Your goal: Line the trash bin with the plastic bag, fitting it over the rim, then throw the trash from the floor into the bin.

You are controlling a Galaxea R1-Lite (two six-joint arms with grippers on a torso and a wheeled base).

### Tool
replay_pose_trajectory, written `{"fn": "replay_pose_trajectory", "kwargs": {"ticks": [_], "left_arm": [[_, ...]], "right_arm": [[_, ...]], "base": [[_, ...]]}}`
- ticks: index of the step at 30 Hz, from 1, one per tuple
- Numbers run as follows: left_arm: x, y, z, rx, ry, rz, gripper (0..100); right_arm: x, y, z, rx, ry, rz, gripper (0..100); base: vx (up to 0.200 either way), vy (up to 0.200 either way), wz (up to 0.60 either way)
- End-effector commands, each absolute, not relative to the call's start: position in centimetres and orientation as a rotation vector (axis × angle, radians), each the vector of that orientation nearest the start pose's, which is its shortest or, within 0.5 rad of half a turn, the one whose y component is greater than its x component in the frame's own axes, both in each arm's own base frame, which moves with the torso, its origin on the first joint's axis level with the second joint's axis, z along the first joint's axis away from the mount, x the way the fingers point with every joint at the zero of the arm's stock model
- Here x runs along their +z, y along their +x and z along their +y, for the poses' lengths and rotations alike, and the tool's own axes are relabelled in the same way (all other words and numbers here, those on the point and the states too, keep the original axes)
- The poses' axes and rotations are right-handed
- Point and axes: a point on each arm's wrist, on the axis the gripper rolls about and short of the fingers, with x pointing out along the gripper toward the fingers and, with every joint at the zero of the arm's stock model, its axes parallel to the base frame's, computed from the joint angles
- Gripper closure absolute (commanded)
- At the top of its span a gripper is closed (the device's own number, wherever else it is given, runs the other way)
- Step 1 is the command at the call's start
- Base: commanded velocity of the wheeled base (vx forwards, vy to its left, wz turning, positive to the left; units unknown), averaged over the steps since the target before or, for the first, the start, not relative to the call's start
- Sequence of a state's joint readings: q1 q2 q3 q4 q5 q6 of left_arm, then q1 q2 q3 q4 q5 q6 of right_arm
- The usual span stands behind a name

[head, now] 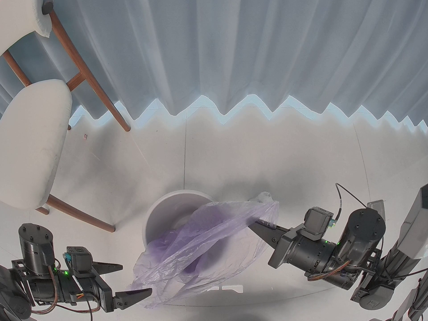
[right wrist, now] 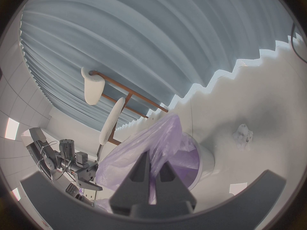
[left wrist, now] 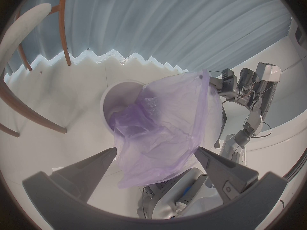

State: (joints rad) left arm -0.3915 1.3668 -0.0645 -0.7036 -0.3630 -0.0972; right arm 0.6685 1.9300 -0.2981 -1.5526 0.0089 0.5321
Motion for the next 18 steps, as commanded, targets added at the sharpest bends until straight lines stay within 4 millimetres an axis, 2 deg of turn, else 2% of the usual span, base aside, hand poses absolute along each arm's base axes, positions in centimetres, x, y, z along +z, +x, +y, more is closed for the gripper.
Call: {"fn": "replay_pose_trajectory", "kwargs": {"ticks": [1, 7, 18], "left_arm": [[7.8, 12.9, -6.2, -0.692, -0.068, 0.71, 0], [5.6, 13.7, -6.3, -0.631, 0.028, 0.814, 0], [4.0, 15.8, -6.0, -0.564, 0.01, 0.83, 0]], "right_arm": [[9.7, 21.8, 16.7, 0.629, 0.495, 0.227, 100], [9.8, 22.0, 16.7, 0.629, 0.499, 0.22, 100], [9.4, 22.1, 16.8, 0.624, 0.495, 0.233, 100]], "base": [[0.0, 0.0, 0.0], [0.0, 0.0, 0.0], [0.0, 0.0, 0.0]]}}
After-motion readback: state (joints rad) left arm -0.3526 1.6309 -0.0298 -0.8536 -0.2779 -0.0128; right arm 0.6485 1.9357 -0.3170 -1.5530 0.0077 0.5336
